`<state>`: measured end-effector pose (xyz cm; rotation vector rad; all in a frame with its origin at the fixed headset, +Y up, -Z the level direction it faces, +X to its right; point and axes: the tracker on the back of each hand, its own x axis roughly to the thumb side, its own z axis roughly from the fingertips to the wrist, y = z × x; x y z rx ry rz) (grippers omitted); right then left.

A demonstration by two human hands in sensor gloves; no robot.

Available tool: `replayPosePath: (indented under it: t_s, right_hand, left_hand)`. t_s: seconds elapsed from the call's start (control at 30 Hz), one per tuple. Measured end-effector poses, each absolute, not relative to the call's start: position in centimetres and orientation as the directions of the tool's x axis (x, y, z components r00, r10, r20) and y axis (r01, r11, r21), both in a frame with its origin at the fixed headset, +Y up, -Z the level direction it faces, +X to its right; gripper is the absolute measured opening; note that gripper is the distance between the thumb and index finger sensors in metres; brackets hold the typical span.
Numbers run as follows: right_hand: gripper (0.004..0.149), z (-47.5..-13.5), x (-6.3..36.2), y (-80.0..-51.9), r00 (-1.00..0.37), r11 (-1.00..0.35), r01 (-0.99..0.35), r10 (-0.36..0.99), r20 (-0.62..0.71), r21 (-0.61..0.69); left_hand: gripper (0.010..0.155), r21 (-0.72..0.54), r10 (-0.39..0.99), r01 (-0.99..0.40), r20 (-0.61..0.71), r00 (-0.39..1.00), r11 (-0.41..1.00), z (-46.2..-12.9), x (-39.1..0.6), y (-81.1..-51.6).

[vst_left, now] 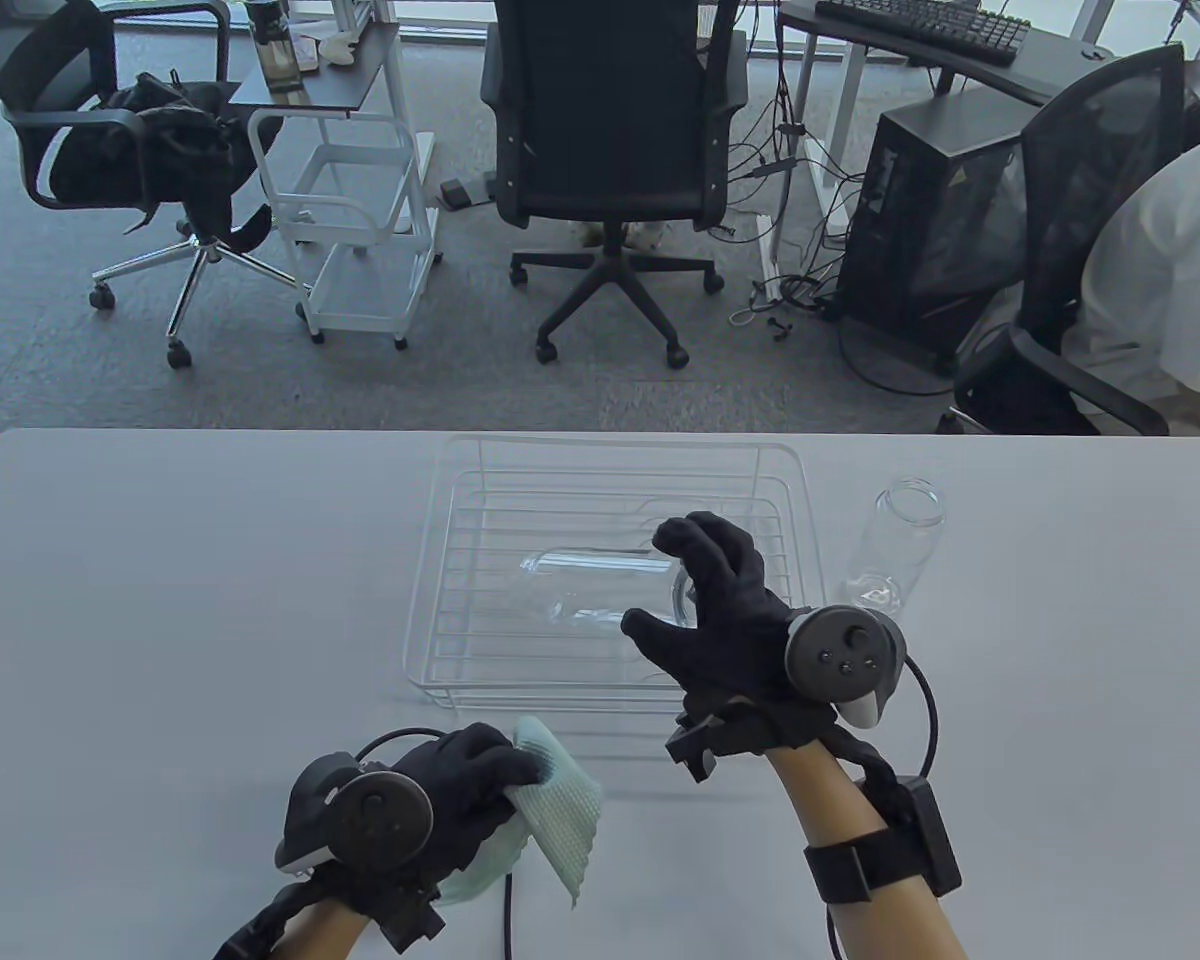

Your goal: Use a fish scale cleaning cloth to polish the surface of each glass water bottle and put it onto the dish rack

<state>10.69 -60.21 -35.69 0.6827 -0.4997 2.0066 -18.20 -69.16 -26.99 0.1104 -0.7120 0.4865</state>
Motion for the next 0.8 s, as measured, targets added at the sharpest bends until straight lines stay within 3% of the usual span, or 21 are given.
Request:
replayPosePath:
  t_s: [0.27, 0.5, 0.8]
  right_hand:
    - [0.081, -38.8, 5.5, -59.1, -0.461, -0.566, -0.823, 0.615, 0.64, -0.049]
    - [0.078, -40.6, 0.4, -59.6, -0.503, -0.647, -0.762, 0.564, 0.654, -0.028]
    - [0.07, -42.1, -5.6, -60.9, -0.598, -0.848, -0.529, 0.346, 0.723, -0.032]
  left_hand:
    - [0.04, -0.088, 0.316, -0.358, 0.689, 0.652, 0.93, -26.4, -17.1, -70.1]
    - [0.04, -0.085, 0.306, -0.352, 0.703, 0.642, 0.932, -25.8, -17.1, -70.0]
    - [0.039, -0.1, 0.265, -0.283, 0.722, 0.639, 0.954, -26.1, -17.5, -70.6]
